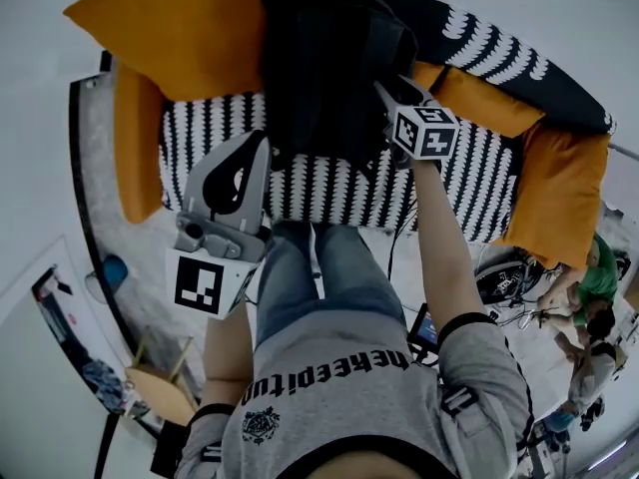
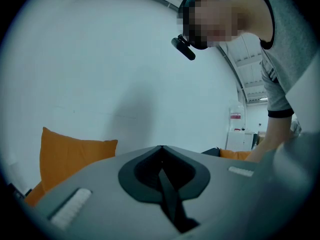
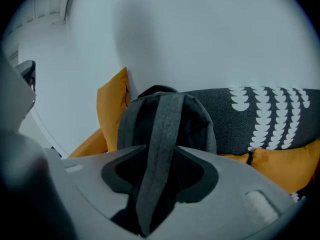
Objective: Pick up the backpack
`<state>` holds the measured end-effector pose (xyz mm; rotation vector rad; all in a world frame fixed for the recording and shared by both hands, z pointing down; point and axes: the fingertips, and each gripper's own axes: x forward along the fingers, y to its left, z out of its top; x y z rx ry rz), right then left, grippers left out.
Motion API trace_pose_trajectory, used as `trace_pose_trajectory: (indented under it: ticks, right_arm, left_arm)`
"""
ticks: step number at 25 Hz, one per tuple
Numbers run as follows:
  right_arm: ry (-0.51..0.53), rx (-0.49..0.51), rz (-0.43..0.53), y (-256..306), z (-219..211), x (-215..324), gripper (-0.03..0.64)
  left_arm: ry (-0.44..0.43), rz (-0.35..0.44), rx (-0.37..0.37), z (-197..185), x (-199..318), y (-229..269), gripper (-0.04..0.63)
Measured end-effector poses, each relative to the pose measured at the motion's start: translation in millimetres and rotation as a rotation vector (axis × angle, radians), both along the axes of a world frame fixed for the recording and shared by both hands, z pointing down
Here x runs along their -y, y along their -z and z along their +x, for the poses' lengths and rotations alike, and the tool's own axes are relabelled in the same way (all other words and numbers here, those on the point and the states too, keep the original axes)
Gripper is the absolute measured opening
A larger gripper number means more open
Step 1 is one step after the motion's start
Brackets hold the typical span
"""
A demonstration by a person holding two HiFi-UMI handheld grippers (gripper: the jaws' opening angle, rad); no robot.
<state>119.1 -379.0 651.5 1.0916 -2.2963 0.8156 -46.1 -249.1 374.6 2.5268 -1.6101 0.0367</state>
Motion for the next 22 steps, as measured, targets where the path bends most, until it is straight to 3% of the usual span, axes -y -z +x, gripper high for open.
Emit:
trace_pose_trajectory:
  ticks: [9, 20, 22]
  right_arm:
    - [0.06, 0.015, -0.038, -29.3, -9.9, 18.8, 0.219]
    - [0.144, 0.125, -0.043, -27.8, -44.8, 24.8, 0.216]
    - [0.142, 0.134, -0.05, -28.7, -47.4, 25.0, 0.186]
  left_arm:
    - [0.023, -0.042, 0.005, -2.5, 1.6, -18.6, 0.015]
    - [0.04, -0.065, 0.019, -8.6, 3.9, -30.7, 0.015]
    - [0.042, -0.067, 0.023, -10.4, 2.1, -32.5, 0.015]
